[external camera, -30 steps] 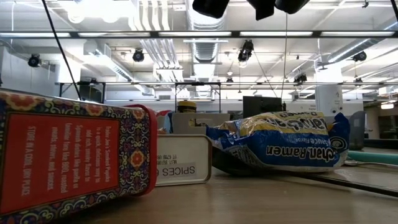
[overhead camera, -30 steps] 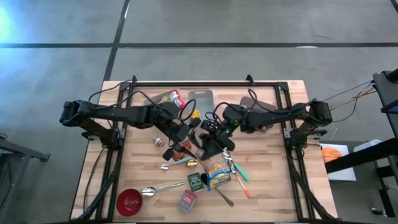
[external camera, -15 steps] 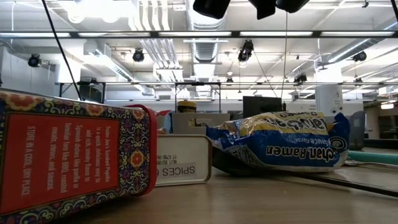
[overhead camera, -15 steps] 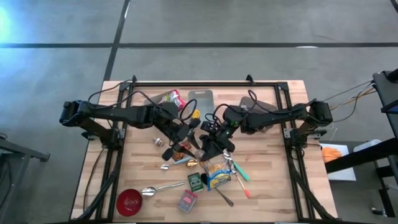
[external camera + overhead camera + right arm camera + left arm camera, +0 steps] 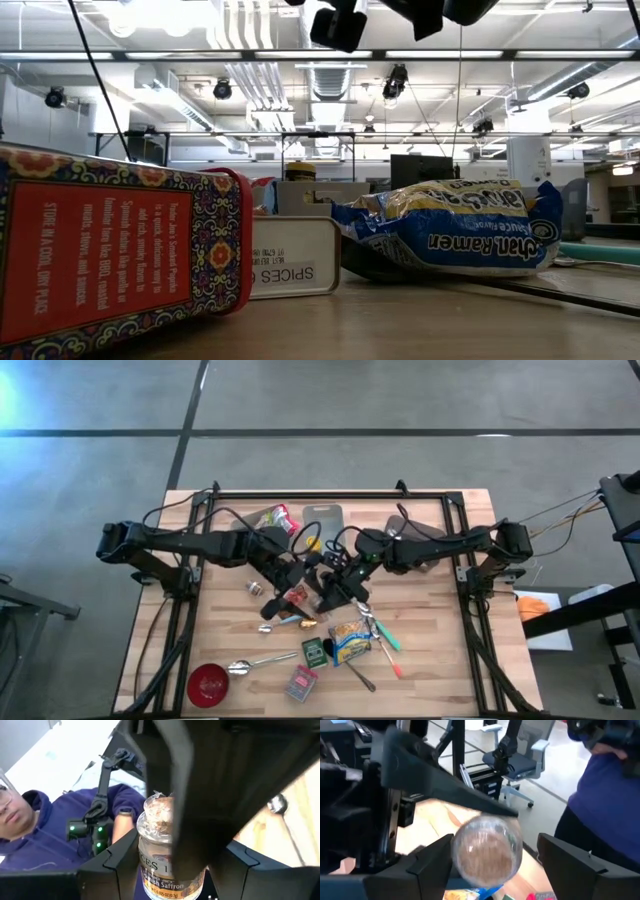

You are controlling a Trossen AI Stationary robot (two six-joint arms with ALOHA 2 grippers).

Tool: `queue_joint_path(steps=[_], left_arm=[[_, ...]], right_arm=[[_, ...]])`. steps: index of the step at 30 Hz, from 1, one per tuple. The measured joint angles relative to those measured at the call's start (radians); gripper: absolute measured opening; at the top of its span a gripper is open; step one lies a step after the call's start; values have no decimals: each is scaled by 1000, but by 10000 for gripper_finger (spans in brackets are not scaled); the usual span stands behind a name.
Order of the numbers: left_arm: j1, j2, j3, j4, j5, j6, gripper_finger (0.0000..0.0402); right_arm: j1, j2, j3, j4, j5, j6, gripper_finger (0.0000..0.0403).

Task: Pick & Place Food Item
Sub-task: Put the right brown seasoning bottle into the right gray bin

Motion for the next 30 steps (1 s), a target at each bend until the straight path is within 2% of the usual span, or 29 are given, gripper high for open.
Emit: queue_joint_path(steps=[6,20,30], left_arm=[[0,0,1,15,8,34,281],[0,0,0,23,16,117,177],[0,0,0,23,22,123,169]], right_arm=[[0,-1,4,2,-10,-2,184],[1,-1,4,0,-14,-7,184],[4,5,16,-5,-15,-8,184]])
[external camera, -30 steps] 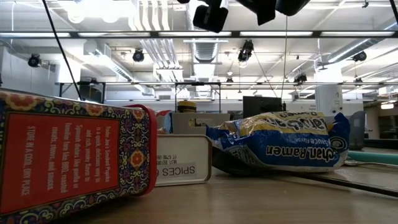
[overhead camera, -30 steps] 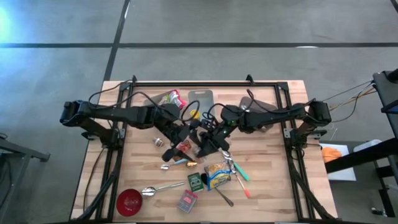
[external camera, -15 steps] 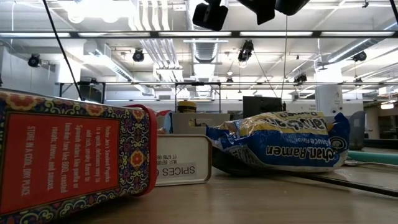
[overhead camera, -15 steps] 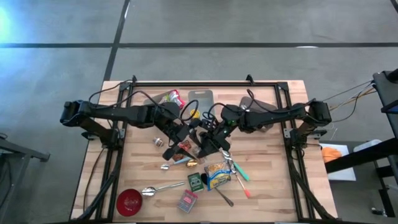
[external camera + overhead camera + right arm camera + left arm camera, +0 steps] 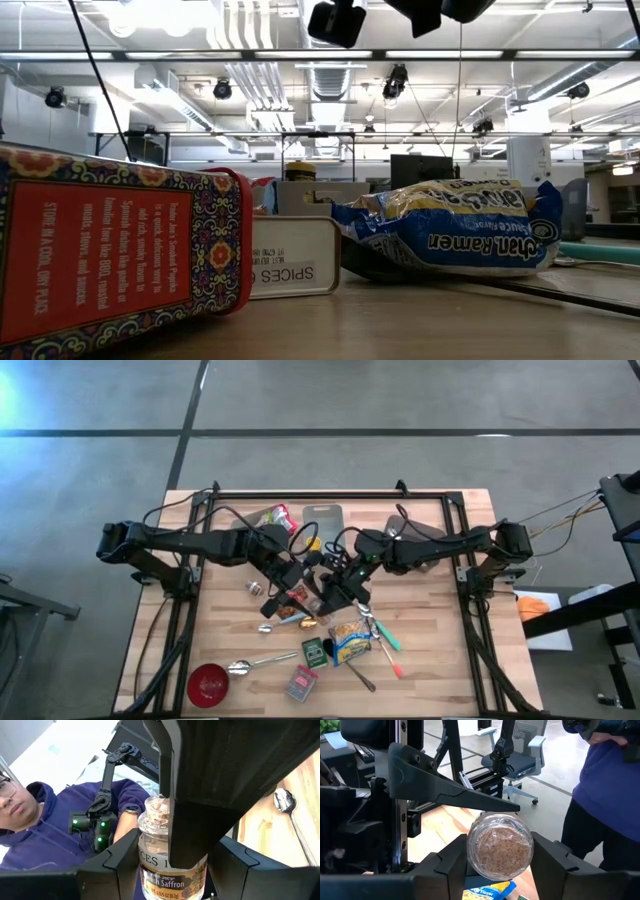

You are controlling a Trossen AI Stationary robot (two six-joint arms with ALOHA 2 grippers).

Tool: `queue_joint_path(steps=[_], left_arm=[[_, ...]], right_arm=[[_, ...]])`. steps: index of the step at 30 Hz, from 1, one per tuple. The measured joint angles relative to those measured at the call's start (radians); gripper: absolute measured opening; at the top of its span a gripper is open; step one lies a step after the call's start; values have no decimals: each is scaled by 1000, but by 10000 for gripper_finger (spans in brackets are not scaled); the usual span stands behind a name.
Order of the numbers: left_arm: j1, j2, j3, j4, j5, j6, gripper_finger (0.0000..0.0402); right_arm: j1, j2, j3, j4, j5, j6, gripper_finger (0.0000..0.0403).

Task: Pick & Place Food Item
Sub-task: Put the right brown seasoning bottle into the right gray bin

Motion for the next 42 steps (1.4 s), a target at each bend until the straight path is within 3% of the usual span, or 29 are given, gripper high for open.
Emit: queue_joint_path(steps=[3,8,12,19,26,36,42], left_arm=[[0,0,0,-1,0,0,169],[0,-2,1,-16,-8,-1,169],[1,-15,1,-38,-4,-16,169],[22,-90,1,-105,-48,-25,169],[106,-154,1,-192,-89,-248,169],[157,-189,-2,-263,-142,-324,168],[180,-185,1,-275,-409,-466,168]], right_arm=[[0,0,1,0,1,2,193],[0,1,1,2,10,8,263],[-1,0,1,2,23,6,296],[-11,-5,1,0,32,-4,306],[-47,-17,2,-54,81,-13,307],[-101,-189,2,-474,280,-237,308],[-105,-358,2,-737,491,-280,308]])
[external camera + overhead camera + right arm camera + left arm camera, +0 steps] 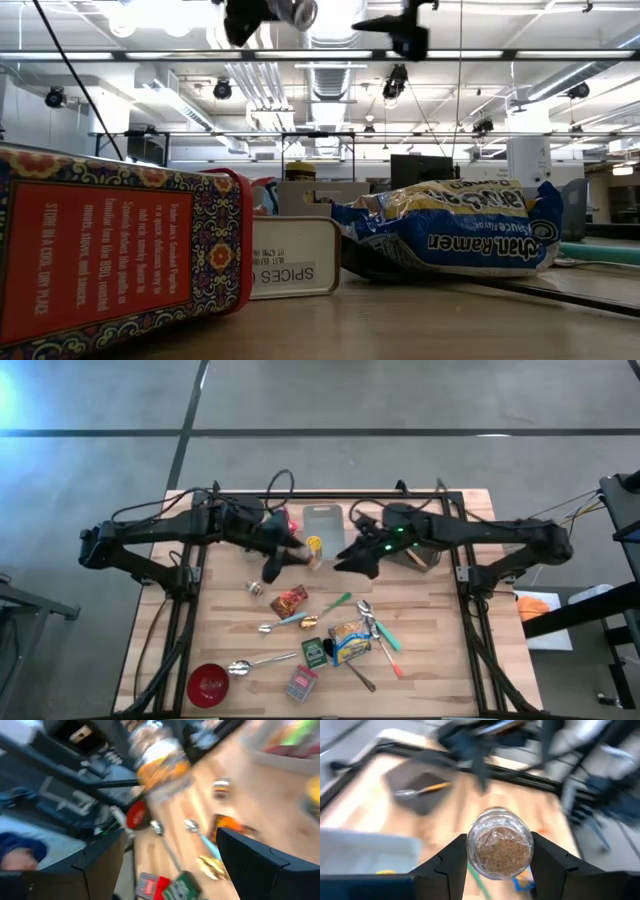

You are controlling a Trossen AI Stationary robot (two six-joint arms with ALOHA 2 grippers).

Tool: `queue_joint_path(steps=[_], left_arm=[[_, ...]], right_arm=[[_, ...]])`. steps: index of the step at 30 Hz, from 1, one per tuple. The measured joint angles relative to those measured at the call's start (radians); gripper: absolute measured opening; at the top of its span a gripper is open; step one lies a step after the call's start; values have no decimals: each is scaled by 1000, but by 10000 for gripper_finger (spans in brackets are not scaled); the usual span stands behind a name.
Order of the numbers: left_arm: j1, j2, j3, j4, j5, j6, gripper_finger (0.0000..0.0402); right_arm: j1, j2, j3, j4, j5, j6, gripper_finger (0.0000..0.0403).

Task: Pick & Place Food Item
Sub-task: Put the right brown seasoning bottle into the right gray bin

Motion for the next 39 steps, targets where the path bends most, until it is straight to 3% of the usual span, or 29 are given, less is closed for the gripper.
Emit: queue_joint_path(steps=[6,12,18,25,32,39], left_arm=[[67,48,40,-42,-49,-85,168],[159,165,176,-176,-53,-66,168],[273,301,338,-334,-55,15,168],[327,479,486,-495,-59,177,168],[334,569,504,-509,-91,294,168],[374,631,504,-505,-151,302,168]], right_arm=[[28,-124,0,-100,173,12,308],[46,-176,-1,-120,220,33,308],[74,-181,-1,-162,255,55,308],[120,-185,-1,-208,393,121,308],[172,-242,-1,-208,443,155,308],[238,-293,-1,-207,546,157,308]])
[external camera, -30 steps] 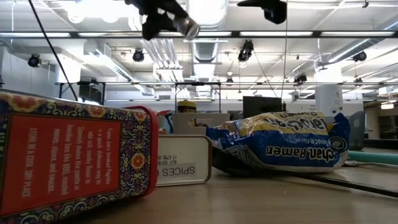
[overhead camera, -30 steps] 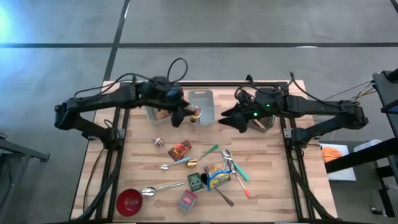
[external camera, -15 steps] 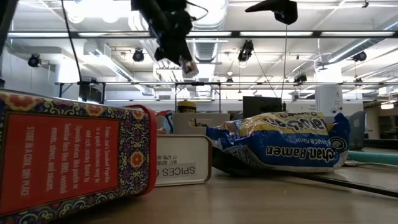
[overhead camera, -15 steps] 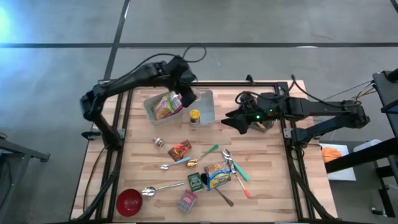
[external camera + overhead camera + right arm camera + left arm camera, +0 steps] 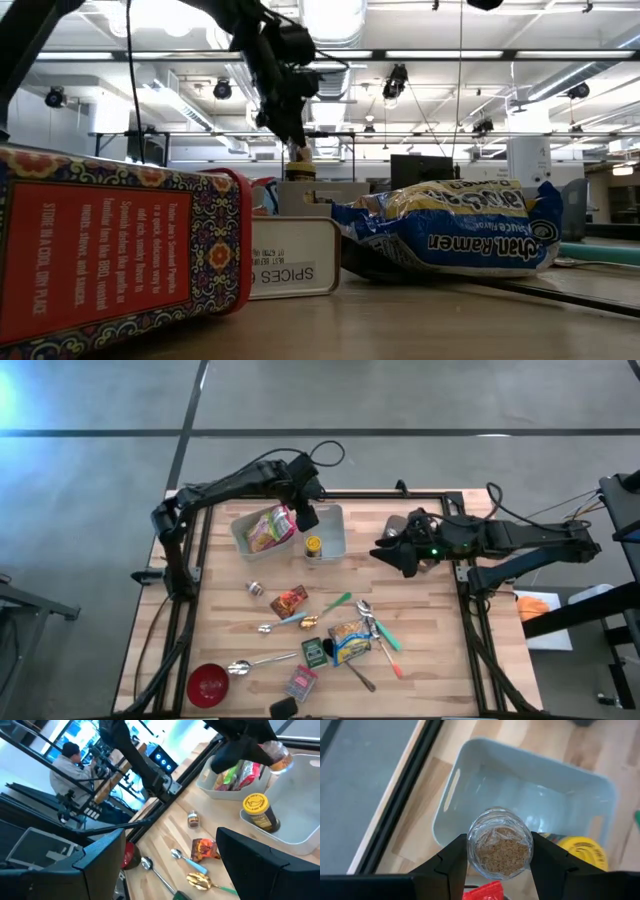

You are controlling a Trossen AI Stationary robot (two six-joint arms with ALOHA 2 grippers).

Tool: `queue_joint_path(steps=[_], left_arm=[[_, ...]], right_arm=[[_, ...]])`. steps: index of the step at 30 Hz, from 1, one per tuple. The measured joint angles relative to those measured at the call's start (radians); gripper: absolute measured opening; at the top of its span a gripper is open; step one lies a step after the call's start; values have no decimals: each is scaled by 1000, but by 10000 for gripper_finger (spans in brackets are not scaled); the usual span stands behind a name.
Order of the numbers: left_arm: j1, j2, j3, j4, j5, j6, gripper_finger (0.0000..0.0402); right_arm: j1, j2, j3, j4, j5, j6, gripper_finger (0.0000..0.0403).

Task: Pick & Place Food Item
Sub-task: Put the right brown seasoning bottle into the right gray bin

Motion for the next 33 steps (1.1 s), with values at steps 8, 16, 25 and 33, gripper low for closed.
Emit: queue_joint_path(steps=[8,16,25,33], left_arm=[[8,85,1,7,-41,6,168],[6,122,1,23,-44,121,168],[7,167,1,41,-43,189,168],[6,203,0,41,-43,194,168]], right_arm=[[17,3,0,-7,15,1,308],[17,9,0,-45,15,25,308],[38,13,0,-46,15,22,308],[64,13,0,-48,32,22,308]])
